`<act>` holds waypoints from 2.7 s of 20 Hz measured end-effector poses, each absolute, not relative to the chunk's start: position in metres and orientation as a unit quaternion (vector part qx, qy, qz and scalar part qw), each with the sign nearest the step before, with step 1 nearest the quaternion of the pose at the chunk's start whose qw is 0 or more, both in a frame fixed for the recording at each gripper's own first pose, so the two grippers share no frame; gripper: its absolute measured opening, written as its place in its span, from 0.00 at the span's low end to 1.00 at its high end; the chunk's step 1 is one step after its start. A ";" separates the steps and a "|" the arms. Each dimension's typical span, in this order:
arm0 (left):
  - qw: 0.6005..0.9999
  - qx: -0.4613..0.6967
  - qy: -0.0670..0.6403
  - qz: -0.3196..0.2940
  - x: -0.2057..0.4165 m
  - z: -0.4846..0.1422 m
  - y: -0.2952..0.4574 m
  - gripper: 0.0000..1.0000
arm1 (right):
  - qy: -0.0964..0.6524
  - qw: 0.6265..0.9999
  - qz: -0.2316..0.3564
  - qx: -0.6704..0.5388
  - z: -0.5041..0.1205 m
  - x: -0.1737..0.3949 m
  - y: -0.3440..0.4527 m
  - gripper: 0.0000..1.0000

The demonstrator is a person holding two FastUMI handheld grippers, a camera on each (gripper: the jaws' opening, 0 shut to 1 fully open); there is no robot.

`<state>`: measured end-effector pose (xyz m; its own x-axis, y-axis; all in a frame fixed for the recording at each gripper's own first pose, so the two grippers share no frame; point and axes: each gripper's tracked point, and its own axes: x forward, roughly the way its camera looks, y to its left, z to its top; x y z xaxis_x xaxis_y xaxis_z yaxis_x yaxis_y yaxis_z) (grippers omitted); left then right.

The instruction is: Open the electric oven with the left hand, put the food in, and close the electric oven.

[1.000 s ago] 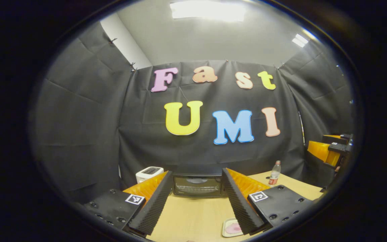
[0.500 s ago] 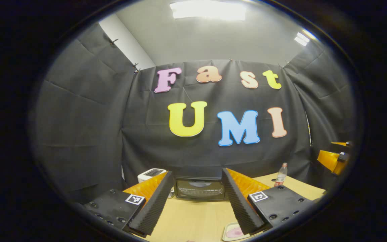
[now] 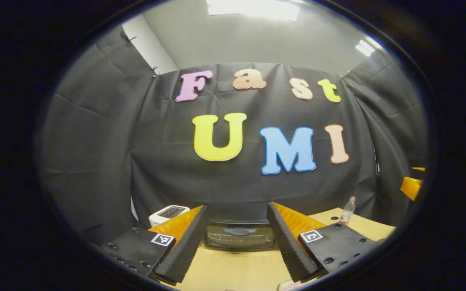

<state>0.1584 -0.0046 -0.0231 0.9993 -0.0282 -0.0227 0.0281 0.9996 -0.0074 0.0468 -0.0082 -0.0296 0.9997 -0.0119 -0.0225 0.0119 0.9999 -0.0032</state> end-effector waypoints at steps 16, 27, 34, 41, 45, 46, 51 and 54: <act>0.992 -0.012 0.094 -0.087 0.322 -0.146 -0.015 0.91 | 0.046 0.994 -0.094 -0.036 -0.056 0.097 0.009 0.99; 0.987 -0.004 0.137 -0.086 0.371 -0.216 -0.021 1.00 | 0.071 0.987 -0.135 -0.055 -0.067 0.100 0.000 0.99; 0.989 0.017 0.130 -0.075 0.369 -0.231 -0.019 1.00 | 0.075 0.985 -0.136 -0.068 -0.066 0.092 -0.001 0.99; 0.988 0.013 0.134 -0.073 0.338 -0.236 -0.015 1.00 | 0.072 0.987 -0.130 -0.062 -0.065 0.087 -0.003 0.99; 0.987 0.018 0.147 -0.068 0.314 -0.245 -0.014 0.97 | 0.072 0.988 -0.123 -0.059 -0.064 0.082 -0.004 0.99; 0.986 0.018 0.152 -0.066 0.309 -0.249 -0.012 1.00 | 0.072 0.988 -0.121 -0.058 -0.063 0.081 -0.005 0.99; 0.981 0.020 0.180 -0.065 0.287 -0.266 -0.009 0.97 | 0.069 0.989 -0.113 -0.057 -0.060 0.075 -0.008 0.99; 0.980 0.020 0.189 -0.063 0.277 -0.273 -0.008 0.99 | 0.070 0.990 -0.110 -0.055 -0.059 0.072 -0.011 0.99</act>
<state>0.2768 -0.0078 -0.2726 0.9209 -0.1154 -0.3725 0.1308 0.9913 0.0164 0.0715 -0.0107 -0.0592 0.9659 -0.2254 -0.1272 0.2099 0.9697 -0.1250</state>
